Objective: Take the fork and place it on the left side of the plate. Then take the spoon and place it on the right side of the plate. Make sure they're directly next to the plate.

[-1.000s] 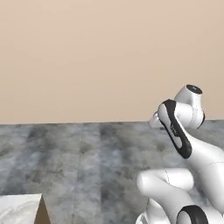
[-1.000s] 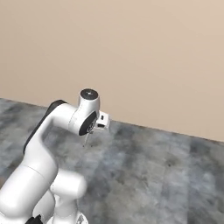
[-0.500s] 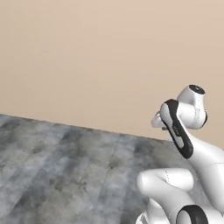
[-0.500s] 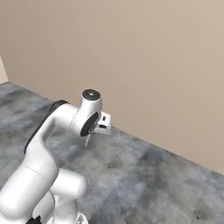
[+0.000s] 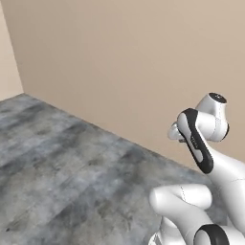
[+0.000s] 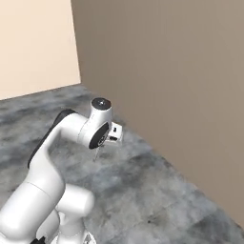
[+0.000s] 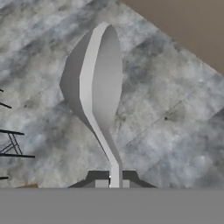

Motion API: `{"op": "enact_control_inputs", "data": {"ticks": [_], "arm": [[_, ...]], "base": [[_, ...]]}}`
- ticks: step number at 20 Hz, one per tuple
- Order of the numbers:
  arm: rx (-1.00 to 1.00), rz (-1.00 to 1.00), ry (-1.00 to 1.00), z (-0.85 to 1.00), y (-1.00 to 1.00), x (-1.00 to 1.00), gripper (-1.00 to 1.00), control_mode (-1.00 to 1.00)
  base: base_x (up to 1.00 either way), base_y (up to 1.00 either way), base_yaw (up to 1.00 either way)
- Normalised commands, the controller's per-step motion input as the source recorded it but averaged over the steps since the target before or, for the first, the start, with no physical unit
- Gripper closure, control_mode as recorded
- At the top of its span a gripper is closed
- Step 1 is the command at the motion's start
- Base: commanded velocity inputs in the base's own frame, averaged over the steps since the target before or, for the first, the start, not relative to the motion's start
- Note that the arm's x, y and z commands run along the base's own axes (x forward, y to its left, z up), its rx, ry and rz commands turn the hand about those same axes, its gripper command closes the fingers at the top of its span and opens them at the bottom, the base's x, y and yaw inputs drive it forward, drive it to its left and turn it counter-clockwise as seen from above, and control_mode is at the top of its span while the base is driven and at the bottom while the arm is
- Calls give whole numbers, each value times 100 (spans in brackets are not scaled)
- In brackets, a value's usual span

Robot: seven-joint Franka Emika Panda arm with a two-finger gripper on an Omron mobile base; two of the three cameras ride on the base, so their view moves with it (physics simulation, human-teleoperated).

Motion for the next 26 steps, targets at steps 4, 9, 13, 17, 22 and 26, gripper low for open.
{"op": "enact_control_inputs", "data": {"ticks": [4,9,13,17,22,26], "arm": [[0,0,0,0,0,0,100,100],[0,0,0,0,0,0,100,100],[0,0,0,0,0,0,100,100],[0,0,0,0,0,0,100,100],[0,0,0,0,0,0,100,100],[0,0,0,0,0,0,100,100]], "base": [[100,0,63],[100,0,62],[100,-34,49],[100,-47,42],[100,-38,34],[100,-29,35]]}}
